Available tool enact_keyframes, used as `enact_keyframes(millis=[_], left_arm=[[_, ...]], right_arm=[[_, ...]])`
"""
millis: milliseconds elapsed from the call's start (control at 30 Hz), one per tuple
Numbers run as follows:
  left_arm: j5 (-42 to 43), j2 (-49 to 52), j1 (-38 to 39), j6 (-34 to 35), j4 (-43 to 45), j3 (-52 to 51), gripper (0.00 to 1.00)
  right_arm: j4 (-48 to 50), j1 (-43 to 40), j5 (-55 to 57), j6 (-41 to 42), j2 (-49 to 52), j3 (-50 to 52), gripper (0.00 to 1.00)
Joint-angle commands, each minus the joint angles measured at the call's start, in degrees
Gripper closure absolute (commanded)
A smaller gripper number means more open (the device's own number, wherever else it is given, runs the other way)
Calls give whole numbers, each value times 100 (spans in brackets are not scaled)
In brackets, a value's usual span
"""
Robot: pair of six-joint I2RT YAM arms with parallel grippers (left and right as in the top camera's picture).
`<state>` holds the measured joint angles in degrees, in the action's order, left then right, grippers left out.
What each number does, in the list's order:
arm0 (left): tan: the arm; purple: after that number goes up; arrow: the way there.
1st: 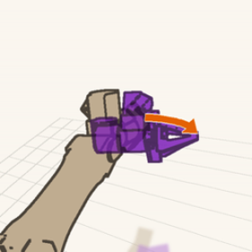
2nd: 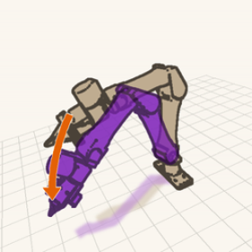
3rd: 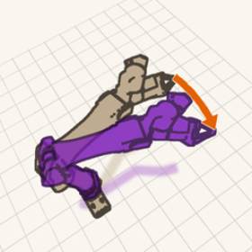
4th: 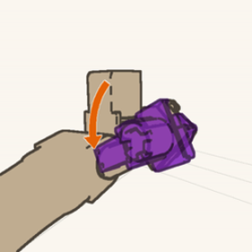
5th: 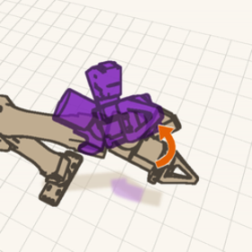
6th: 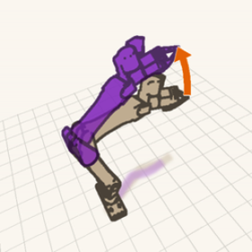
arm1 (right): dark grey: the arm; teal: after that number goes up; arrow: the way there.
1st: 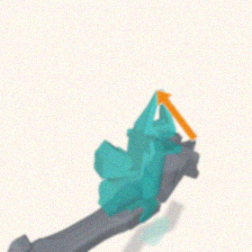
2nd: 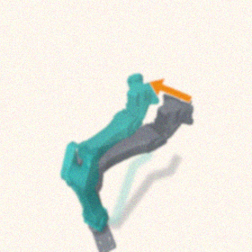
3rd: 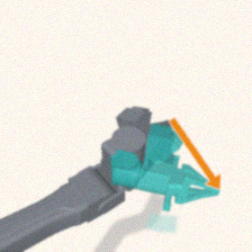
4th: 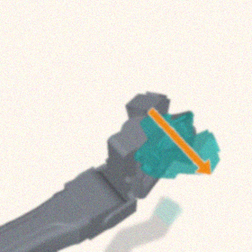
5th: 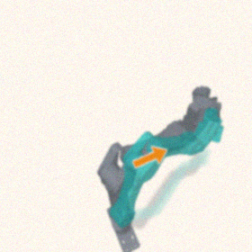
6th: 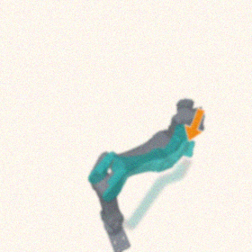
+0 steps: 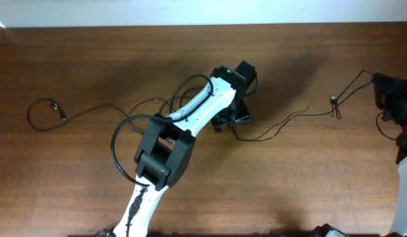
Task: Untangle cables
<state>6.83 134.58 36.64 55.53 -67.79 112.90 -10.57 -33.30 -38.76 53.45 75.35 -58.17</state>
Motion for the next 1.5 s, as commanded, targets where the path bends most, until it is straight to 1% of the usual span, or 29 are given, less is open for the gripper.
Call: enact_keyframes(millis=[0,33,67,100,167,200,233,300,367,467,500,600,633,667,700,733,767,800,933,967,1067,1133,1167,1300,1367,1400,1433,1467], left_arm=[[-216,52,50,533,127,-291,30],[-216,52,79,533,304,-407,28],[-216,52,98,531,380,-424,28],[-216,52,107,533,437,-424,31],[-219,52,109,531,459,-435,41],[-219,52,109,531,470,-439,42],[-219,52,114,531,496,-446,47],[-219,52,149,531,695,-533,62],[-219,52,173,531,861,-636,69],[-219,52,190,531,994,-787,96],[-219,52,188,531,992,-787,100],[-352,52,188,531,1016,-787,100],[-575,52,188,529,1008,-787,100],[-691,52,179,529,999,-787,100],[-826,52,138,529,968,-787,100],[-898,52,39,531,925,-787,100],[-918,52,-57,529,901,-787,100],[-957,52,-166,529,859,-787,100],[-970,52,-654,529,584,-787,100],[-1088,52,-831,529,363,-787,100],[-1582,52,-933,529,24,-787,100],[-1742,52,-933,529,2,-787,100],[-1738,52,-933,529,7,-787,100],[-1832,52,-933,527,-15,-787,100],[-1869,52,-931,527,-24,-787,100],[-1869,52,-933,527,-24,-787,100],[-1869,52,-933,527,-17,-787,100],[-1871,52,-931,527,2,-787,100]], right_arm=[[0,-15,50,-122,2,-55,96],[0,-15,50,-120,2,-55,96],[0,-15,50,-120,2,-55,96],[-2,-15,48,-122,2,-55,96],[-26,-15,48,-120,2,-55,96],[-44,-15,48,-120,2,-55,96],[-61,-15,50,-120,2,-55,96],[-68,-15,46,-120,2,-55,96],[-68,-15,48,-120,2,-55,96],[-68,-15,48,-120,2,-55,96],[-70,-15,48,-120,2,-55,96],[-85,-15,50,-120,2,-55,96],[-85,-15,50,-120,2,-55,91],[-85,-15,52,-120,2,-55,82],[-85,-15,66,-120,2,-55,62],[-101,-15,142,-125,2,-55,23],[-186,-15,299,-133,2,-55,9],[-315,-15,531,-256,2,-55,0],[-1032,-15,1875,-400,2,-55,1],[-1351,-15,2590,-400,2,-55,1],[-1958,-15,3700,-404,4,-55,1],[-2186,-15,3757,-905,4,-55,2],[-2225,-15,3757,-1010,4,-52,1],[-2157,-9,3753,-1648,225,-35,1],[-1978,76,3676,-2286,719,-35,1],[-1843,201,3587,-2612,1025,-35,0],[-1705,400,3606,-2933,1362,-35,1],[-1644,581,3746,-3023,1624,-37,2]])
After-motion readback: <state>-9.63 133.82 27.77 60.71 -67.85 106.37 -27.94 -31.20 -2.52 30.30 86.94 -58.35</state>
